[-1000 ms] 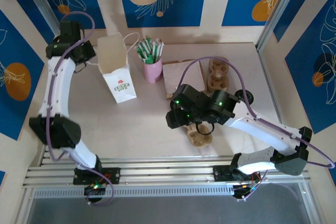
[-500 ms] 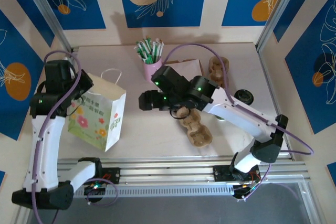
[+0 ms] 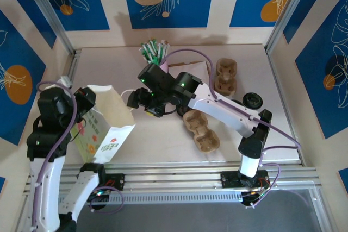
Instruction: Pack the takeout coffee
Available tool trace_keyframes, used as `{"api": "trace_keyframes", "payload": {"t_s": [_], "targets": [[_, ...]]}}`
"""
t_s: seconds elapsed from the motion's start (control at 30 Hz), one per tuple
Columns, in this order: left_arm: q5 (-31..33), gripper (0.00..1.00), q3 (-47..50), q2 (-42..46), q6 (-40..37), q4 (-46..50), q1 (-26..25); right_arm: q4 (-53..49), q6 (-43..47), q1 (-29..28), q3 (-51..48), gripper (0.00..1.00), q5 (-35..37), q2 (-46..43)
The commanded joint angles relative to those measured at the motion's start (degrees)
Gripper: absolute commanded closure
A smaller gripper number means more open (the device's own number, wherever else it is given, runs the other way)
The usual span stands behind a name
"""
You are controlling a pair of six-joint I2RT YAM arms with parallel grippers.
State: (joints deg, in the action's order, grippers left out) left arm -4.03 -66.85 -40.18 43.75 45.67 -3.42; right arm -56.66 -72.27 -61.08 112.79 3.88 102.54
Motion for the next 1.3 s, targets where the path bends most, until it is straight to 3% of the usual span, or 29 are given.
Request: {"api": "trace_keyframes", "payload": {"t_s": [0.0, 0.17, 0.73, 1.0, 1.13, 1.2, 1.27], "targets": [[0.08, 1.0, 1.05, 0.37, 2.03, -3.07, -0.53, -0.83, -7.54, -1.35, -2.96, 0.3, -1.93, -2.05], [1.13, 1.0, 1.19, 1.59, 1.95, -3.22, -0.53, 5.57, -13.04, -3.49, -9.41, 0.3, -1.02, -4.68], [0.79, 1.0, 4.56, 5.55, 3.53, -4.95, -0.53, 3.7, -15.56, -4.62, -1.01, 0.37, -2.2, 4.35], [-0.16, 1.0, 5.29, 6.31, 4.01, -6.56, -0.53, 3.06, -13.16, -3.61, 2.08, 0.51, -3.95, 8.92], [-0.45, 1.0, 4.29, 6.26, 3.46, -6.65, -0.53, 1.34, -10.27, -3.17, 4.77, 0.61, -3.58, 10.45], [-0.46, 1.0, 3.54, 6.26, 3.1, -6.73, -0.53, 1.12, -8.81, -3.0, 5.6, 0.71, -3.44, 10.98], [-0.69, 0.91, 3.0, 6.26, 2.88, -6.9, -0.53, 0.68, -7.66, -2.82, 6.03, 0.78, -3.13, 11.2]]}}
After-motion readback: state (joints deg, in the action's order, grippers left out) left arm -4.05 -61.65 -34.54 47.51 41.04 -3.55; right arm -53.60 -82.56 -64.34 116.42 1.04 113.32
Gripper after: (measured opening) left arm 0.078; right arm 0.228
